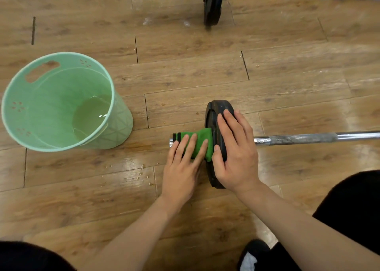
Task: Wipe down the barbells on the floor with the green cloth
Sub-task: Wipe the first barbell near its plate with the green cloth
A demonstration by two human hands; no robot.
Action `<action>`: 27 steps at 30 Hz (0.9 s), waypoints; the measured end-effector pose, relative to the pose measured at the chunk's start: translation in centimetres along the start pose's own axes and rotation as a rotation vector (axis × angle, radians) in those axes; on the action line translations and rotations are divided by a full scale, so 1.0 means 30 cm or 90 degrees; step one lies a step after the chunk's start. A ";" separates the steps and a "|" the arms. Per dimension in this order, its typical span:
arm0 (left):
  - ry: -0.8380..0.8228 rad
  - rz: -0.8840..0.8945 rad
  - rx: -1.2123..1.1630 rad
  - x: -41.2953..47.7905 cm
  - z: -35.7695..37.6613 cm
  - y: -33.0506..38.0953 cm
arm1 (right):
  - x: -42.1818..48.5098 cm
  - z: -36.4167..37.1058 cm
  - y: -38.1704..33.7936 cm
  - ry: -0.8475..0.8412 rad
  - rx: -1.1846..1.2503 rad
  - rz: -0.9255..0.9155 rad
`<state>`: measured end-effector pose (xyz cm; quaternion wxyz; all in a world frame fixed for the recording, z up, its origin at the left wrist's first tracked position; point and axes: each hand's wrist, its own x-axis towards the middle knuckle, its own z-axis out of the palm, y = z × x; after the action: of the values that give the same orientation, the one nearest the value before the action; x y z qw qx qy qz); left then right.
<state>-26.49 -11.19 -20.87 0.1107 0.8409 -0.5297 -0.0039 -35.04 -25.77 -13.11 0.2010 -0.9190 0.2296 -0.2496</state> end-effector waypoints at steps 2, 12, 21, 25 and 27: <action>0.018 -0.003 -0.029 0.012 -0.014 -0.001 | 0.001 0.000 0.002 0.002 0.000 0.003; -0.048 -0.076 0.050 0.272 -0.068 0.005 | 0.033 0.009 0.007 -0.004 0.009 0.030; -0.098 -0.197 0.041 0.213 -0.086 0.043 | 0.026 -0.001 0.012 -0.005 0.026 0.015; -0.127 -0.060 0.050 0.115 -0.079 -0.008 | 0.014 -0.002 0.012 -0.013 0.024 0.008; -0.155 -0.072 0.089 0.218 -0.104 -0.039 | 0.035 0.005 0.021 -0.009 0.029 0.018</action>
<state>-22.20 -15.96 -17.31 -0.0134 0.8683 -0.4902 -0.0754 -34.35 -26.79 -13.17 0.2269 -0.9127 0.2351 -0.2454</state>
